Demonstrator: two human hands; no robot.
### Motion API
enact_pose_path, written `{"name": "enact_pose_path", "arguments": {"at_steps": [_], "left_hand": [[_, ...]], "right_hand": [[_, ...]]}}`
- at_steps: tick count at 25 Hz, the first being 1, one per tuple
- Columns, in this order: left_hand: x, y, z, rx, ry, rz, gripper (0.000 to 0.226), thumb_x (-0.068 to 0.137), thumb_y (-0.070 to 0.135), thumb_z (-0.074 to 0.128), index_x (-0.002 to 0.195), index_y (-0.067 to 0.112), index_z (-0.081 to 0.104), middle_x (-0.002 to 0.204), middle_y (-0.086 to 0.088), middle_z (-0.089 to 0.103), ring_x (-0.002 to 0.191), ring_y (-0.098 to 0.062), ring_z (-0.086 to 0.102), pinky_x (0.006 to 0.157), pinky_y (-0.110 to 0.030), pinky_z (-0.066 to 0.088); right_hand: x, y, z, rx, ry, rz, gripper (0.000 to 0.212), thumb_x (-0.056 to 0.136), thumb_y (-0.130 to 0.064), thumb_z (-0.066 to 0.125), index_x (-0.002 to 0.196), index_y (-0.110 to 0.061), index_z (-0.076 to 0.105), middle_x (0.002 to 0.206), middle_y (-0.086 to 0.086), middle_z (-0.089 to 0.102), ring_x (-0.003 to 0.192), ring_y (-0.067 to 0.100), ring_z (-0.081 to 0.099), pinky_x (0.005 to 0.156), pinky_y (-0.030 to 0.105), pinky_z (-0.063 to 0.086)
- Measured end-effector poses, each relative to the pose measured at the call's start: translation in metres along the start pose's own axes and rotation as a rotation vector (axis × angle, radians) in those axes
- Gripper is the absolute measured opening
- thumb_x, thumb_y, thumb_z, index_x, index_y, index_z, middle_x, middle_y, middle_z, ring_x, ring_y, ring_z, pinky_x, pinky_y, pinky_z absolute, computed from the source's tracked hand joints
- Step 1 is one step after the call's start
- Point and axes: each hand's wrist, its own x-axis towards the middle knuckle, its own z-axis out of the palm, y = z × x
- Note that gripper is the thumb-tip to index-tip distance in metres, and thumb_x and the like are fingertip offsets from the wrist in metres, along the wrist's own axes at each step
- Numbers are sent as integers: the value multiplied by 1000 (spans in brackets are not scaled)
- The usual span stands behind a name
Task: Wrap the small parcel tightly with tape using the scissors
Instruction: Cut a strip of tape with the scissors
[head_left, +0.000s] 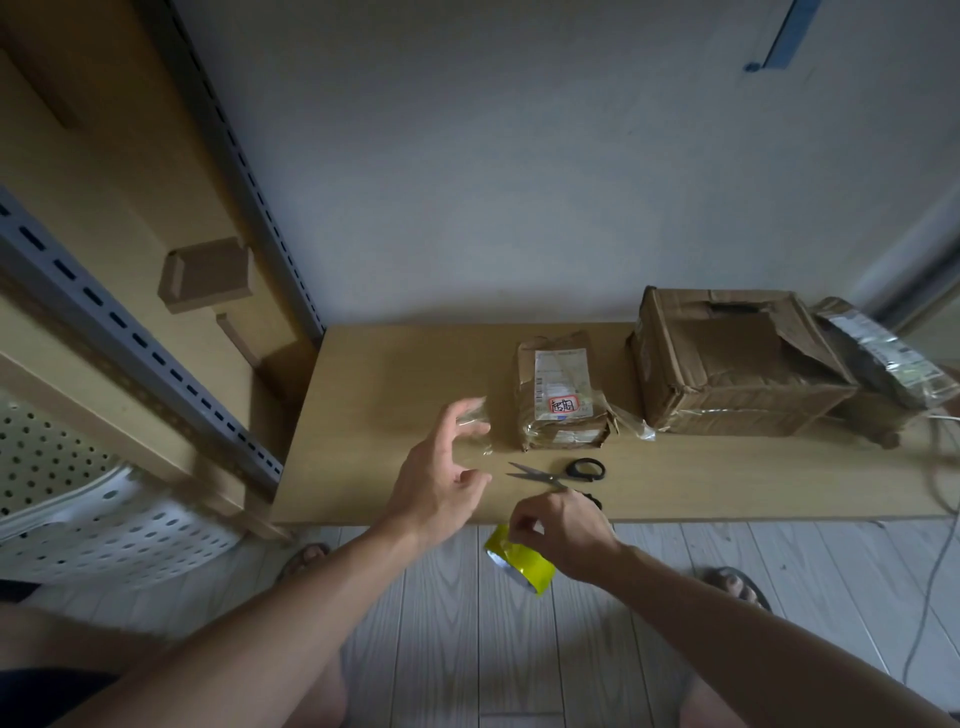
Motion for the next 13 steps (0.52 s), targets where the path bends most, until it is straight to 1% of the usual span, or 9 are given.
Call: {"name": "enact_pose_path", "arguments": {"at_steps": [3,6,8,11,13], "left_hand": [[2,0,0,3,-9,5,71,76,9,58,133,47,38,123,24,61,70,-22,74,61,-27,49],[2,-1,-1,1,-1,1,72,78,4,59,134,44,39,123,21,61,69,-15,75,61,-26,48],[2,-2,-3,17,8,-5,71,80,1,59,135,42,39,123,20,61,71,-9,75,59,-24,44],[2,-4,-6,35,8,-5,70,83,0,59,136,41,38,123,21,59,72,-4,74,54,-19,42],[2,-5,-7,32,9,-7,70,84,0,59,136,42,38,124,21,59,72,-4,74,55,-20,43]], "right_hand": [[8,4,-2,-15,-33,-10,11,81,-33,69,85,-25,74,82,-7,74,74,14,66,65,32,54],[15,4,1,-44,-49,-20,14,81,-36,68,86,-24,73,81,-6,74,73,15,66,64,32,55],[16,3,4,-74,-62,-13,15,83,-37,68,87,-23,74,83,-5,74,75,16,67,65,31,54],[15,2,8,-105,4,12,15,85,-36,66,90,-26,74,84,-5,74,77,17,68,65,31,54],[15,1,10,-107,51,37,15,86,-36,64,90,-25,74,84,-4,74,77,19,68,64,30,53]]}}
